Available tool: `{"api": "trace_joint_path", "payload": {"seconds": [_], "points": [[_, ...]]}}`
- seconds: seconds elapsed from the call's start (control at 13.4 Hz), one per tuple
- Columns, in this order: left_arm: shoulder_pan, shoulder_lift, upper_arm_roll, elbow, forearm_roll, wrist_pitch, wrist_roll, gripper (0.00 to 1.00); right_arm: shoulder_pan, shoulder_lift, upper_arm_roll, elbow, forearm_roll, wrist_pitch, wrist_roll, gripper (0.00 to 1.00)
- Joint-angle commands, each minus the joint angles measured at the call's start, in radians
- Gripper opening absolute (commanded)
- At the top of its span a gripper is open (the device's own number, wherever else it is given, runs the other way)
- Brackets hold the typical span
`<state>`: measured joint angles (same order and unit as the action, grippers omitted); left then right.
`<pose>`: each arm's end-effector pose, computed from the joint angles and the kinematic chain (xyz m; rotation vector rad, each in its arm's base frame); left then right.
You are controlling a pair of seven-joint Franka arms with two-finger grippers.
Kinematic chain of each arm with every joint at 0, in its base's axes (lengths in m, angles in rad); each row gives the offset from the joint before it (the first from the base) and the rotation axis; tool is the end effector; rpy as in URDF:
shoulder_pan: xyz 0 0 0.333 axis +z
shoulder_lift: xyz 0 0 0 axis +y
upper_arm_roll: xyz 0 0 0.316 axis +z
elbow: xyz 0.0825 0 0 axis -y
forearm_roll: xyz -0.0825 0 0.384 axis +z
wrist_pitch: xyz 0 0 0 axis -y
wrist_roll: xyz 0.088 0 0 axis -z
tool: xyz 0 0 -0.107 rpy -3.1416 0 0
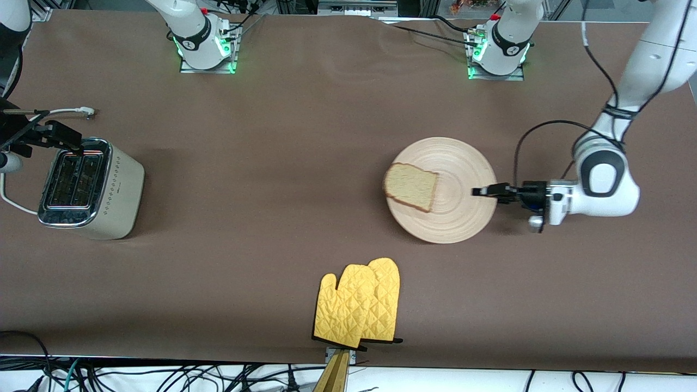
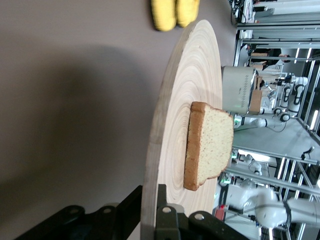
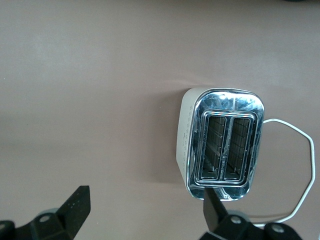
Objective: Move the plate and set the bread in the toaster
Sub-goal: 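Slide the wooden plate toward the table middle with the left gripper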
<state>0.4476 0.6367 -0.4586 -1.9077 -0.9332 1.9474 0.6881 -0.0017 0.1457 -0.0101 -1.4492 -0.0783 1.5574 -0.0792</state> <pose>0.5875 -0.0532 0.1936 1.9965 -0.0440 -0.1942 0.5972 -0.0151 0.5970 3.0612 0.1040 -0.0629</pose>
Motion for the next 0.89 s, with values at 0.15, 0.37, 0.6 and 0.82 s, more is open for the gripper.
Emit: {"api": "trace_joint_path", "payload": {"seconds": [0.15, 0.37, 0.6, 0.82], "points": [[-0.381, -0.054, 0.148, -0.039, -0.282, 0.186, 0.007, 0.0, -0.003, 0.008, 0.004, 0.024, -0.023, -0.007, 0.009, 1.0], [-0.581, -0.008, 0.251, -0.008, -0.438, 0.196, 0.034, 0.0, 0.0, 0.008, 0.004, 0.024, -0.043, 0.013, 0.01, 1.0], [-0.671, 0.03, 0.259, -0.004, -0.53, 0.267, 0.059, 0.0, 0.0, 0.008, 0.005, 0.013, -0.044, 0.01, 0.01, 1.0], [-0.721, 0.06, 0.259, 0.022, -0.542, 0.324, 0.034, 0.0, 0.005, 0.029, 0.009, 0.003, -0.043, 0.009, 0.01, 1.0]]}}
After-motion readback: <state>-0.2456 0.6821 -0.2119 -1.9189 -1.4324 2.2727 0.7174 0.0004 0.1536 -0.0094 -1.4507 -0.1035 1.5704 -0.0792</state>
